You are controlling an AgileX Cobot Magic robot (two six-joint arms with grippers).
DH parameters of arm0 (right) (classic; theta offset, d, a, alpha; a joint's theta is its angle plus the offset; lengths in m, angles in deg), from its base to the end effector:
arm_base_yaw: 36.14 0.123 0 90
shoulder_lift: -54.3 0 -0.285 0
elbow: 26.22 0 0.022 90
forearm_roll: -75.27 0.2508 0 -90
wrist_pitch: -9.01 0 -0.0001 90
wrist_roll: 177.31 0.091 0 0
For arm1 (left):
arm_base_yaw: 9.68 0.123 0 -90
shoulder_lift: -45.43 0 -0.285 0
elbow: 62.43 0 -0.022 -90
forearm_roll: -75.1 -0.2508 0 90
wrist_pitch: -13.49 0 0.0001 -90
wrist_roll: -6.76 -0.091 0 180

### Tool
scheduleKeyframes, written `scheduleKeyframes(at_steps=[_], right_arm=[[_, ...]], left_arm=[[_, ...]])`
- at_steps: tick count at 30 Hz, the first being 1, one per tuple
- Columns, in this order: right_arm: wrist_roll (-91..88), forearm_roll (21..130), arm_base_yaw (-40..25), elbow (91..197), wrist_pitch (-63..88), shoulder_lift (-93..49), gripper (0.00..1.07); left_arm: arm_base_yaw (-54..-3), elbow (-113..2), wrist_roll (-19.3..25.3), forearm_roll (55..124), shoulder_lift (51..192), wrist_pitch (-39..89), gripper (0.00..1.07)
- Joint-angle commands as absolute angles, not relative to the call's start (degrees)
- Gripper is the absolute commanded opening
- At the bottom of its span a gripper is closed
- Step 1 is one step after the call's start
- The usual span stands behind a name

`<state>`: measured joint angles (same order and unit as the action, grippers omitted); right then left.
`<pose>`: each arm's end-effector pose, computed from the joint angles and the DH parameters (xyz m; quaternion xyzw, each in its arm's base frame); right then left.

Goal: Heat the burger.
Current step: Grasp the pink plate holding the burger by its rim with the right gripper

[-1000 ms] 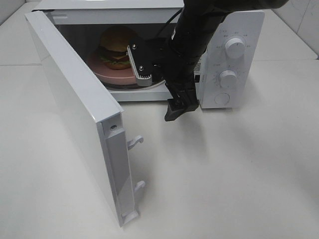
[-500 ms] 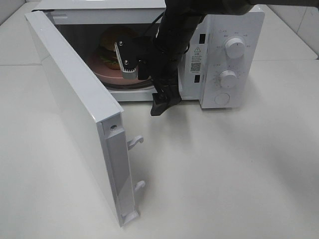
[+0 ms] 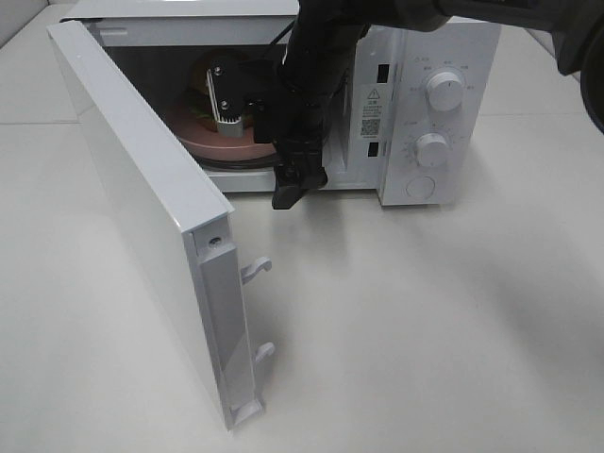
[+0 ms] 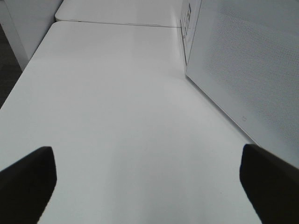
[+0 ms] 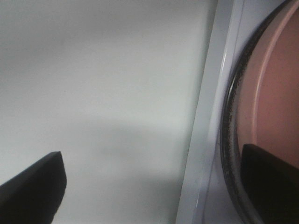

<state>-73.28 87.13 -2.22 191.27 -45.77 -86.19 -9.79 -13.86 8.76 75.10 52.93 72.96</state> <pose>0.4096 0.2939 0.1866 -0.7747 0.5951 0.0193 0.2127 -0.0047 0.0000 0.2791 -0.0140 0.8458 -0.0098 0.5332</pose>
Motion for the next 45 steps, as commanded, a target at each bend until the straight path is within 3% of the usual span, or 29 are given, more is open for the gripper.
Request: scheduleKeyframes(at_steps=[1,34,45], right_arm=[[-72.37,87.02,-2.16,191.55,-46.40,-86.13,0.99],[-57.07,75.27,-1.99,191.55,-36.60,-86.13,0.99],[-59.82,76.71,-0.73,191.55,-32.02,-87.91,0.99]], left_arm=[[-9.68,-13.74,8.94,74.75,52.07,72.79,1.01],[-9.68,-13.74,8.94,74.75,52.07,72.79,1.01],[-9.68,-13.74,8.94,74.75,52.07,72.79,1.01]])
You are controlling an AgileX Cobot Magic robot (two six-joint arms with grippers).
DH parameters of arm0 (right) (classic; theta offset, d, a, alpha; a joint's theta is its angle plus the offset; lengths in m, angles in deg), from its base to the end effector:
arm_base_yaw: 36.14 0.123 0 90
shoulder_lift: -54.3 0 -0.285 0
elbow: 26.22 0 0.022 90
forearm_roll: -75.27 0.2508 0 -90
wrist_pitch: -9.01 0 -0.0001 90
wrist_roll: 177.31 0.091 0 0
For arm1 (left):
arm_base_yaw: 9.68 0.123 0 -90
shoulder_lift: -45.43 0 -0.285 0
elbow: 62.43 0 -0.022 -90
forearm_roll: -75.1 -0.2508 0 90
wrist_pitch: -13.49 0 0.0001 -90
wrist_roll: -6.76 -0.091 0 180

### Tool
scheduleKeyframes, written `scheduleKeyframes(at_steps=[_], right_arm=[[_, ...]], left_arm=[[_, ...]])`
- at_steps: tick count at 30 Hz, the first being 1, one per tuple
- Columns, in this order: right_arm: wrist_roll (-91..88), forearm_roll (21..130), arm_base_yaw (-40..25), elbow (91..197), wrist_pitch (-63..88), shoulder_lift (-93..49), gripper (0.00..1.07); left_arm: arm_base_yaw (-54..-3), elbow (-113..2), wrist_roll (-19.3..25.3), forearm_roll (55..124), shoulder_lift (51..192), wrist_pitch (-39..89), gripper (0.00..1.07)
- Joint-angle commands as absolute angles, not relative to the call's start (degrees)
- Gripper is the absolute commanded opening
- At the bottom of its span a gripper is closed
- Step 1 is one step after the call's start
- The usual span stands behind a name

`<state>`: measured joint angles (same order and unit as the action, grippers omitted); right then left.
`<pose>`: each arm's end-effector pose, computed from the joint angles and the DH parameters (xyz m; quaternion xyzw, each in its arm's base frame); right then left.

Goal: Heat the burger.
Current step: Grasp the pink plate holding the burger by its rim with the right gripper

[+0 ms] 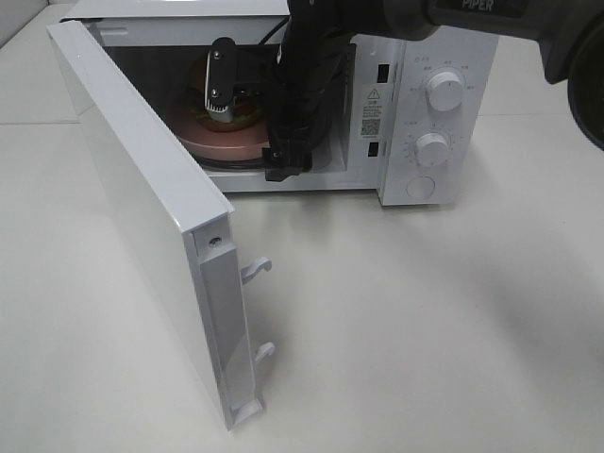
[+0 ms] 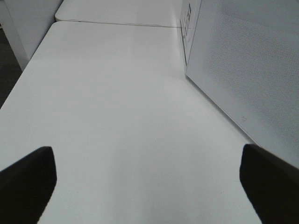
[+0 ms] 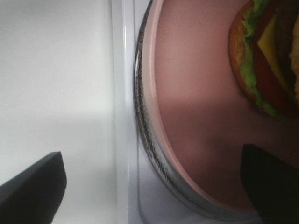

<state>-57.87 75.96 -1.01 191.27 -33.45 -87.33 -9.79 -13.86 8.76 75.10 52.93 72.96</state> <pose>0.4265 0.3010 0.1840 -0.7080 0.6451 -0.0582 0.2814 -0.0047 0.0000 0.2791 -0.0140 0.8458 -0.0098 0.5332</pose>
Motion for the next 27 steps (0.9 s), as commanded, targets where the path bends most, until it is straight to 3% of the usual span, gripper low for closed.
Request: scheduleKeyframes(at_steps=[1,27], right_arm=[[-59.82,76.71,-0.73,191.55,-32.02,-87.91,0.99],[-67.78,82.21,-0.04,191.55,-29.21,-90.14,0.99]], left_arm=[[-9.68,-13.74,8.94,74.75,52.07,72.79,1.01],[-9.68,-13.74,8.94,74.75,52.07,72.79,1.01]])
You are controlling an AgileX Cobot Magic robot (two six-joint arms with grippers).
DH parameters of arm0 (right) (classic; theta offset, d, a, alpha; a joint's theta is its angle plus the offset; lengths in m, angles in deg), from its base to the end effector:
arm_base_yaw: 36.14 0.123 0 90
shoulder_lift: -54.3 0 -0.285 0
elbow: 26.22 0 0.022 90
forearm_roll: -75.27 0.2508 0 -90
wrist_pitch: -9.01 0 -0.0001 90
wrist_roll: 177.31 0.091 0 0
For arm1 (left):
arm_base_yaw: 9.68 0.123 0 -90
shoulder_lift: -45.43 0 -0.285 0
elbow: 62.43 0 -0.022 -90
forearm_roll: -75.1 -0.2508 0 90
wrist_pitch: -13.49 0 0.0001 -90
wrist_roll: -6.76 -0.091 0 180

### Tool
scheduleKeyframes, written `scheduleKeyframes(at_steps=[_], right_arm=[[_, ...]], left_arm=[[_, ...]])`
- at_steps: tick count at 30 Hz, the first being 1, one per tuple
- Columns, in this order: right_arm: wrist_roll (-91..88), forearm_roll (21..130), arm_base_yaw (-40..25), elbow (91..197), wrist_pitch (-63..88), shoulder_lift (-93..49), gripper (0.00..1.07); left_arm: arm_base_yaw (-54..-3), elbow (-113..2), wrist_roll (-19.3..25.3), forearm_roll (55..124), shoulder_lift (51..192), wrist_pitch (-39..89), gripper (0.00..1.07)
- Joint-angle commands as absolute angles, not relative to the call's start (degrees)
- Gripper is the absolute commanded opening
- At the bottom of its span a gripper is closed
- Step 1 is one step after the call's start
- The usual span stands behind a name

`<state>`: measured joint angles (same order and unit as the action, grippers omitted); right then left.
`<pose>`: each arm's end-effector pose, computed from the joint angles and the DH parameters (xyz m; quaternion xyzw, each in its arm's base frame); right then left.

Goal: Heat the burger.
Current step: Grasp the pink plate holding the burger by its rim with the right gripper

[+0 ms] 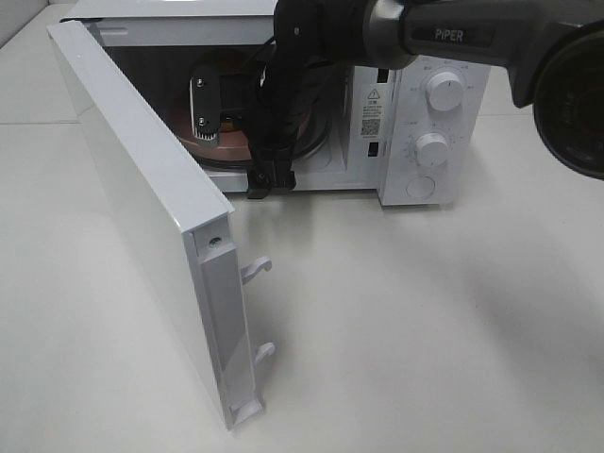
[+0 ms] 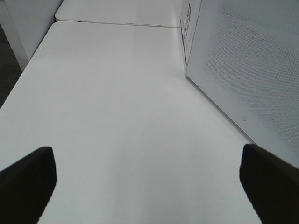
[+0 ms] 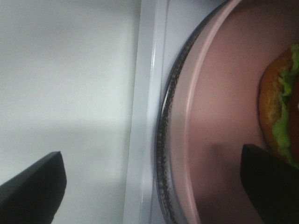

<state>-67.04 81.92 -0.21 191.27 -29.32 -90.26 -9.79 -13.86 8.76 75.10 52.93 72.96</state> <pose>0.4254 0.3164 0.1611 -0.7397 0.6020 -0.0405 0.2980 -0.0047 0.0000 0.2791 -0.0140 0.8458 -0.0098 0.5332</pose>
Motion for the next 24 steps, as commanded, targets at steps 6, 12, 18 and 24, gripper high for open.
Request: scheduleKeyframes(at_steps=[6,12,18,24], right_arm=[[-67.78,82.15,-0.10,191.55,-29.27,-90.14,0.99],[-67.78,82.32,-0.10,191.55,-29.38,-91.06,0.99],[-67.78,82.84,-0.16,191.55,-29.67,-93.01,0.99],[-67.78,83.24,-0.21,191.55,-29.67,-93.01,0.99]], left_arm=[[-9.68,-13.74,8.94,74.75,52.07,72.79,1.01],[-9.68,-13.74,8.94,74.75,52.07,72.79,1.01],[-9.68,-13.74,8.94,74.75,52.07,72.79,1.01],[-9.68,-13.74,8.94,74.75,52.07,72.79,1.01]])
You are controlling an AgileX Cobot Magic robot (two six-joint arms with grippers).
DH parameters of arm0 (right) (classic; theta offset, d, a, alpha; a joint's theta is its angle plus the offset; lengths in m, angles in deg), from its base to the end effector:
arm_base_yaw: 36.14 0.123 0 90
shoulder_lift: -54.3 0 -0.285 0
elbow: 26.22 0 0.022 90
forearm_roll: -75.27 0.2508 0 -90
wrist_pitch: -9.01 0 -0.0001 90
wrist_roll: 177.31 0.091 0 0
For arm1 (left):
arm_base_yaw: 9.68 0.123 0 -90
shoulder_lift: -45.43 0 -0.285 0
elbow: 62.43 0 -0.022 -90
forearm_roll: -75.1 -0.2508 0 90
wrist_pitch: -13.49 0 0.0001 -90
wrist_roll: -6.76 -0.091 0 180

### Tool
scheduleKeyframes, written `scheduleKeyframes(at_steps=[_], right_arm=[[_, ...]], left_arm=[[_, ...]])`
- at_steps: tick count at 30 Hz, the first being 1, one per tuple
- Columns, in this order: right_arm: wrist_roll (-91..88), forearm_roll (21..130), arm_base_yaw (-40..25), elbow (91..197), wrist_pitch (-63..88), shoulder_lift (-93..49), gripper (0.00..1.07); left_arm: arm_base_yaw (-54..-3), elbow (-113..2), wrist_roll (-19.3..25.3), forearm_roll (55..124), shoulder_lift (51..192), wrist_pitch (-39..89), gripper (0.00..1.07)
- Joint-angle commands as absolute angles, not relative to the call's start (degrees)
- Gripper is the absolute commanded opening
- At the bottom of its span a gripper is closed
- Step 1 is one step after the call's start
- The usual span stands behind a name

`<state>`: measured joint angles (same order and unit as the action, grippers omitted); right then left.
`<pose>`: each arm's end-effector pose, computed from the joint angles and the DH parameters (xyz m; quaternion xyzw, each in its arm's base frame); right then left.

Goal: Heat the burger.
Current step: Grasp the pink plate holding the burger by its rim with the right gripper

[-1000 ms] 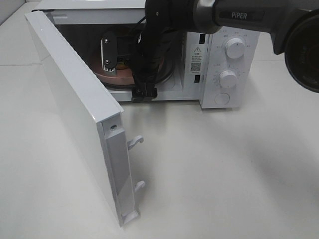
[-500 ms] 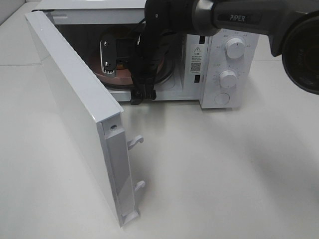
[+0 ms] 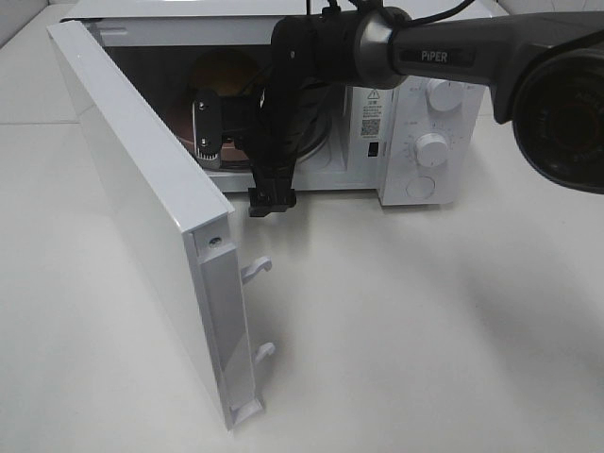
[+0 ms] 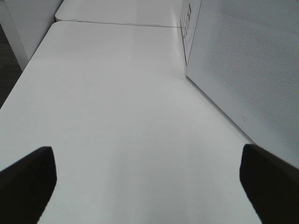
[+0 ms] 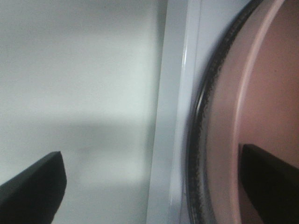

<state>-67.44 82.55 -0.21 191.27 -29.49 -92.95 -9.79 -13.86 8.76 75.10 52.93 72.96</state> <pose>0.4258 0.3175 0.1361 -0.7447 0.6069 -0.0309 0.2760 -0.0047 0.0000 0.2791 -0.0140 0.8458 -0.0098 0.5332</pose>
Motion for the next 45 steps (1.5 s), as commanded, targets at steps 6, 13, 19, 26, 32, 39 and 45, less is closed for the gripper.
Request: scheduleKeyframes(at_steps=[6,13,19,26,32,39,45], right_arm=[[-67.90,83.52,-0.21,191.55,-30.18,-94.15,0.99],[-67.96,83.93,-0.21,191.55,-30.30,-94.15,0.99],[-67.90,84.33,-0.21,191.50,-30.35,-94.15,0.99],[-67.96,84.73,-0.21,191.50,-30.18,-94.15,0.99],[-67.96,84.33,-0.21,191.50,-35.22,-94.15,0.83],[-67.67,84.16,-0.21,191.50,-35.85,-94.15,0.10],[-67.56,84.16,-0.21,191.50,-37.23,-93.69,0.00]], left_arm=[[-9.68,-13.74,8.94,74.75,52.07,72.79,1.01],[-9.68,-13.74,8.94,74.75,52.07,72.79,1.01],[-9.68,-13.74,8.94,74.75,52.07,72.79,1.01],[-9.68,-13.74,8.94,74.75,52.07,72.79,1.01],[-9.68,-13.74,8.94,74.75,52.07,72.79,1.01],[-9.68,-13.74,8.94,74.75,52.07,72.79,1.01],[-9.68,-13.74,8.94,74.75,52.07,72.79,1.01]])
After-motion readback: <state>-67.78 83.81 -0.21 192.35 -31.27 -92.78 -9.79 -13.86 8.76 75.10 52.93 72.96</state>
